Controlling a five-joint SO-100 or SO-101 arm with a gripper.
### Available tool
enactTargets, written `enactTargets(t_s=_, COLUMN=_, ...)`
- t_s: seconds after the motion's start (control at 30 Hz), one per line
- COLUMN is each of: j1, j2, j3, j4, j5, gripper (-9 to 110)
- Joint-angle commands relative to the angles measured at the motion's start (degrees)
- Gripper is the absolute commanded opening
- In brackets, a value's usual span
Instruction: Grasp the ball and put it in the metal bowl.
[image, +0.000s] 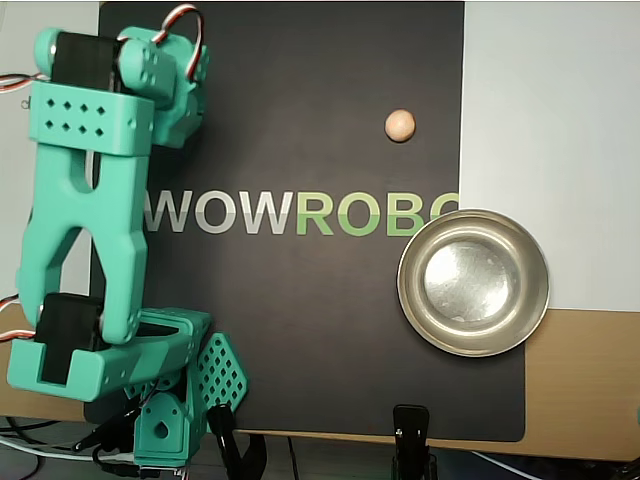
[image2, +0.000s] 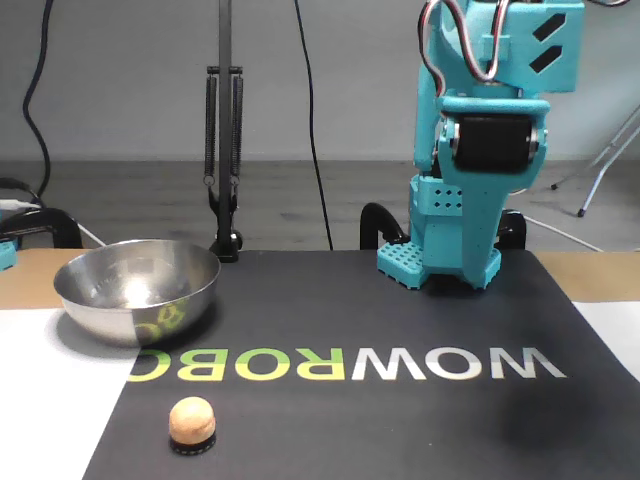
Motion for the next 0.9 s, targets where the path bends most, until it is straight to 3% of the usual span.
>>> enactTargets(t_s=0.0, j1=0.1, j2=-0.1, j3=-2.3, j4=-0.4, j5=-0.4, gripper=0)
enactTargets(t_s=0.47, j1=0.1, j2=-0.3, j3=-2.3, j4=-0.4, j5=-0.6, gripper=0)
enactTargets(t_s=0.87, j1=0.1, j2=-0.2, j3=-2.2, j4=-0.4, j5=-28.2, gripper=0)
